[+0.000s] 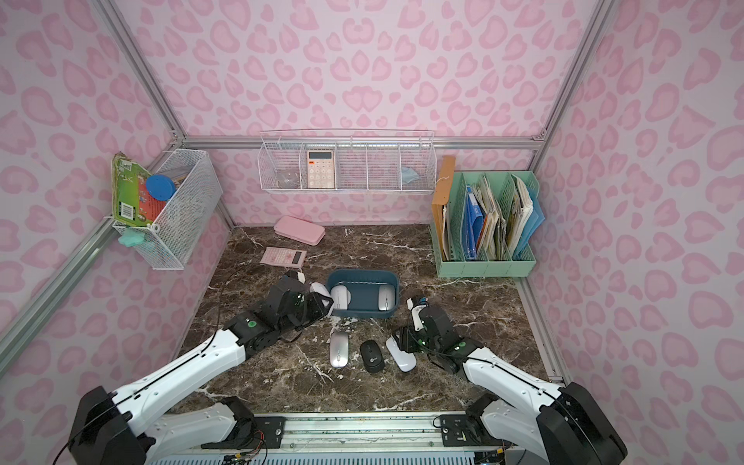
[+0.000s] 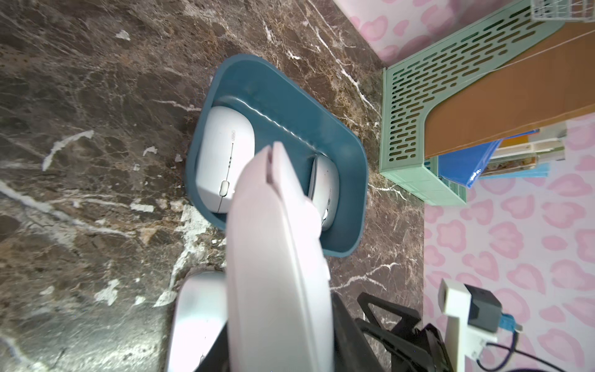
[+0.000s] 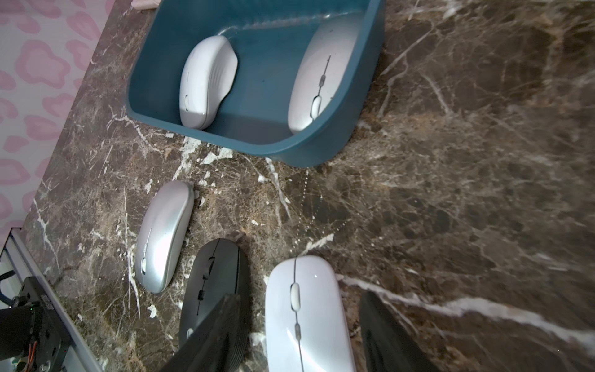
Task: Take out the mouse from the storage box
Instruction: Place the mouse at the center of the board.
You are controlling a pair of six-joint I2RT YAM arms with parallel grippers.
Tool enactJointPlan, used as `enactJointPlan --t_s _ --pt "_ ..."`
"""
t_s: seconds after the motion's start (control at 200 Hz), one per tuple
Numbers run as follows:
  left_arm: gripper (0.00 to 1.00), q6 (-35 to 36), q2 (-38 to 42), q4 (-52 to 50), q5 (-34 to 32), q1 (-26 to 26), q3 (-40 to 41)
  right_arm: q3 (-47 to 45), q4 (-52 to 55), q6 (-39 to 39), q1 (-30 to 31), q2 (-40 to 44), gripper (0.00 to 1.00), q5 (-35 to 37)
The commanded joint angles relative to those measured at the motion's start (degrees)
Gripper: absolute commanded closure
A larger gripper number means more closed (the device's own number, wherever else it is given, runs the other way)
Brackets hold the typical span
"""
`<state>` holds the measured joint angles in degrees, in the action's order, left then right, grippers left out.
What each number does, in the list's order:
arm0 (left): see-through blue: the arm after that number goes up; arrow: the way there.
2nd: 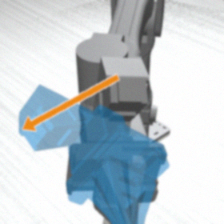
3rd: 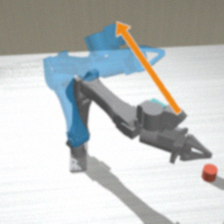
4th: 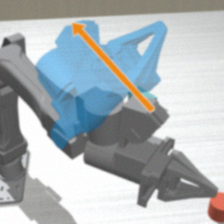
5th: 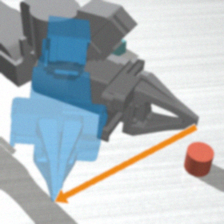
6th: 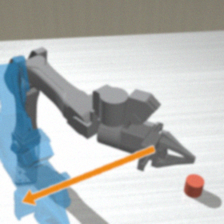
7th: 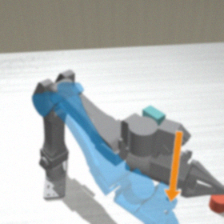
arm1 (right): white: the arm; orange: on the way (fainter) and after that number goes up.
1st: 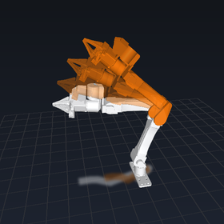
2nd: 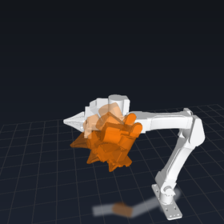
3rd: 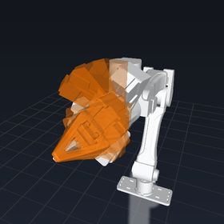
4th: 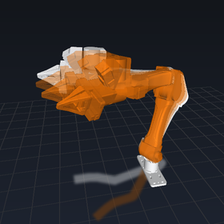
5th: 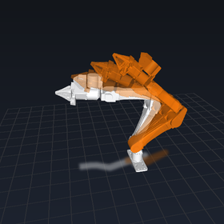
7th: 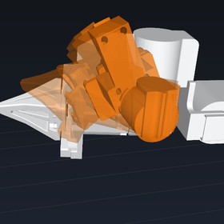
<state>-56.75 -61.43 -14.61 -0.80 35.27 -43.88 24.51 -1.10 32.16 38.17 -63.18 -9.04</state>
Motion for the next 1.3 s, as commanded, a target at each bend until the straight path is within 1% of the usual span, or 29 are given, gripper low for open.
enactJointPlan --t_s 0.0,0.115,0.195,0.31,0.37,0.5,0.64,0.71,0.885,1.02,1.18,1.295 --pt "0.74 3.11 6.07 -2.79 3.41 -0.81 3.10 1.86 1.02 0.85 2.25 -1.36 0.37 3.02" --pt "0.73 5.08 13.72 -4.29 6.67 -1.59 6.84 3.21 0.74 2.02 5.25 -3.42 0.37 5.35" --pt "0.73 5.40 18.53 -6.54 7.37 -1.78 8.79 4.58 0.75 2.78 7.05 -5.22 0.37 6.24" --pt "0.73 5.53 23.16 -13.21 3.91 -1.95 9.55 6.42 0.92 2.99 8.49 -7.49 0.36 7.81" --pt "0.73 5.89 25.00 -15.07 4.18 -2.28 9.60 7.78 1.51 3.06 8.58 -8.57 0.36 7.72" --pt "0.73 6.90 30.07 -10.89 9.33 -2.28 13.58 9.32 1.41 2.39 9.26 -9.99 0.36 8.48" --pt "0.73 6.65 34.51 -5.16 16.52 -2.29 17.98 9.34 1.31 3.26 10.18 -10.41 0.36 8.84" --pt "0.73 6.58 35.51 -3.60 18.56 -2.29 19.32 8.18 0.23 3.74 10.80 -10.12 0.36 9.30" --pt "0.73 7.23 35.51 -4.66 19.08 -2.28 19.53 7.57 0.58 3.96 11.02 -10.32 0.36 9.22" --pt "0.74 7.49 35.16 -6.08 17.70 -2.31 19.91 7.42 1.09 3.55 10.96 -9.90 0.36 9.64" --pt "0.74 8.24 34.54 -5.73 17.56 -2.31 20.41 7.13 0.91 3.22 10.96 -9.51 0.36 9.88" --pt "0.75 8.20 32.82 -5.95 16.45 -2.30 20.47 7.13 0.77 3.13 10.97 -9.74 0.36 9.76"
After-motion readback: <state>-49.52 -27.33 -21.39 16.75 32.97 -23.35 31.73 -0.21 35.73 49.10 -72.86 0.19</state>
